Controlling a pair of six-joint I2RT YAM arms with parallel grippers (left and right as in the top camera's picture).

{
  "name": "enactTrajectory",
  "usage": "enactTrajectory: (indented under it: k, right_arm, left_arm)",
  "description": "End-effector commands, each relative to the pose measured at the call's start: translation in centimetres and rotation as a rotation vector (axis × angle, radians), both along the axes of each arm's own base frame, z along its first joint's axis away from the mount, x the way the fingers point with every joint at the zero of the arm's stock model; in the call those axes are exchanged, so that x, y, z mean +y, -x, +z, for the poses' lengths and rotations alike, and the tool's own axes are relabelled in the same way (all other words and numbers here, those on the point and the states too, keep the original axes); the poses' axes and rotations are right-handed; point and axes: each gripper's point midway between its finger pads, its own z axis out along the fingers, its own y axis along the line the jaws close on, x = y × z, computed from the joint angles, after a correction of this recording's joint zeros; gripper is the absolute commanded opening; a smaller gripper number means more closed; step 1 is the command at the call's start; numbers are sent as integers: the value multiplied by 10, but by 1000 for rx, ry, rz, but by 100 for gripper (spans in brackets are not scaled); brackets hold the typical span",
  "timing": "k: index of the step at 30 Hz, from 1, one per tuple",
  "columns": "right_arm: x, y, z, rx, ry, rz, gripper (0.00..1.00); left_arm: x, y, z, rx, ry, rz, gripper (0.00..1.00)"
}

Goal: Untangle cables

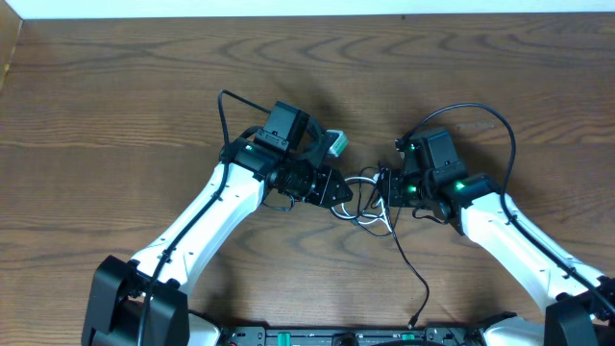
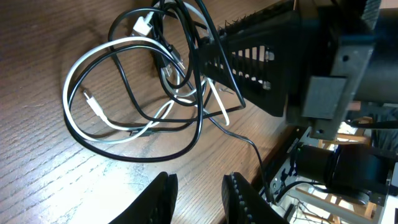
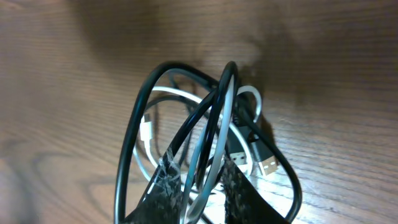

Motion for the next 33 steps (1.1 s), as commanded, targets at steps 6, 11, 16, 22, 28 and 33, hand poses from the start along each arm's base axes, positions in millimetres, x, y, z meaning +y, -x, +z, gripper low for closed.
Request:
enactTrajectory:
  k: [6,11,16,22,28,33]
  right_arm:
    - [-8,9,-42,99,101,-23,1]
    - [27,20,-9,38,-77,210,1]
    - [32,21,47,-113,-194,299,1]
    - [35,31,102,-222,-350,354,1]
    - [46,46,114,-197,-457,424,1]
    - [47,47,116,-152,-486,384,1]
  left_arm:
    - [-9,4,6,-25,-5,-24,29]
    - [-6,2,-1,-55,-66,-11,29]
    - [-3,-2,-3,-69,-87,1,34]
    - [-4,-4,-2,-77,-82,1,44]
    - [-12,-13,5,-115,-39,13,51]
    - [-15,-18,9,-141,-22,14,64]
